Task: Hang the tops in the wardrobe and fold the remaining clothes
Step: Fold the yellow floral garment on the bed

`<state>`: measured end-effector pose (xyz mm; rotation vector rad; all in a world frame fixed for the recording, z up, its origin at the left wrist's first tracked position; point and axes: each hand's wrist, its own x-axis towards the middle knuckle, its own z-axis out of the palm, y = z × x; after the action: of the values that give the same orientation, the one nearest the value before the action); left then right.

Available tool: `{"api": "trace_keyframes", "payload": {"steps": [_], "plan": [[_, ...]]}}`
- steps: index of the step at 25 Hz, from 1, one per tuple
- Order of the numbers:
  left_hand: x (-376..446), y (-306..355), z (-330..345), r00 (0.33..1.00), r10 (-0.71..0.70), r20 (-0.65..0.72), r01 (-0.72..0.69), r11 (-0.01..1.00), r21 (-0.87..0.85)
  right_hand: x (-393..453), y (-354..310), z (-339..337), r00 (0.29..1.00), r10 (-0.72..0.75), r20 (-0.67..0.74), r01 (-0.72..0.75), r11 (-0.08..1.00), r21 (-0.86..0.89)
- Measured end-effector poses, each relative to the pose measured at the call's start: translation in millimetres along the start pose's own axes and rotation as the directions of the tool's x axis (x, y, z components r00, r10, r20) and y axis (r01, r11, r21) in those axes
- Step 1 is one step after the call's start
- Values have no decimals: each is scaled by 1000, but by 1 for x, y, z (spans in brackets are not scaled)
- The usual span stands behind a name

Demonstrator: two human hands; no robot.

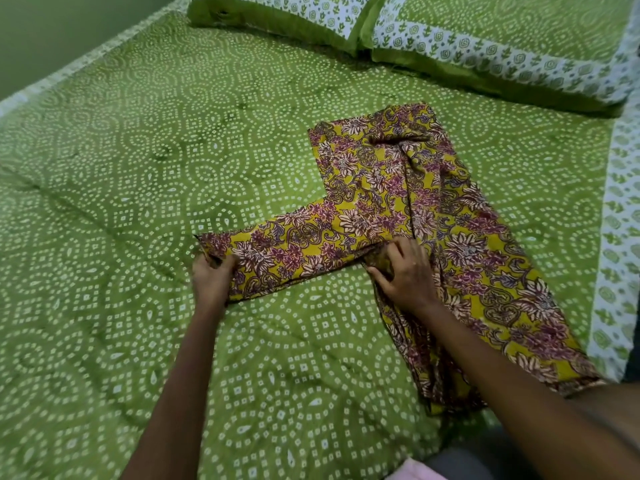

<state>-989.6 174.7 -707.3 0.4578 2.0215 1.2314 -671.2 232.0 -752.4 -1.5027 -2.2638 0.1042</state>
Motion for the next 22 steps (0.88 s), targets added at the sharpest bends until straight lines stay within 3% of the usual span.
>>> {"api": "trace_keyframes", "payload": {"steps": [2, 6, 8, 10, 12, 15, 20, 22], "plan": [[-2, -3, 1, 1000, 23, -16, -22, 998, 64, -1, -3, 1, 999, 36, 20, -35, 998, -46], [-4, -4, 0, 996, -79, 37, 82, 991, -110, 3, -11, -2, 996, 85, -21, -86, 995, -54], [-6, -2, 1, 999, 0, -40, -5, 993, -121, 0, -13, -6, 997, 34, -76, -36, 999, -20], [-5, 0, -1, 983, 93, -157, -99, 994, -35, -10, -10, -9, 997, -37, -61, 36, 999, -9], [-1, -1, -2, 973, 155, -173, -125, 977, 173, -17, -3, -12, 999, -34, 42, 33, 999, 24], [4, -7, -6, 968, 209, -138, -160, 940, 303, -19, 3, -18, 986, 64, 154, -91, 981, 170], [9, -13, -19, 920, 353, -169, -267, 882, 388, -39, 12, -33, 985, 155, -74, -134, 962, 238], [9, -15, -18, 905, 383, -186, -296, 879, 374, -52, 22, -41, 931, 356, -81, -326, 910, 256]]}}
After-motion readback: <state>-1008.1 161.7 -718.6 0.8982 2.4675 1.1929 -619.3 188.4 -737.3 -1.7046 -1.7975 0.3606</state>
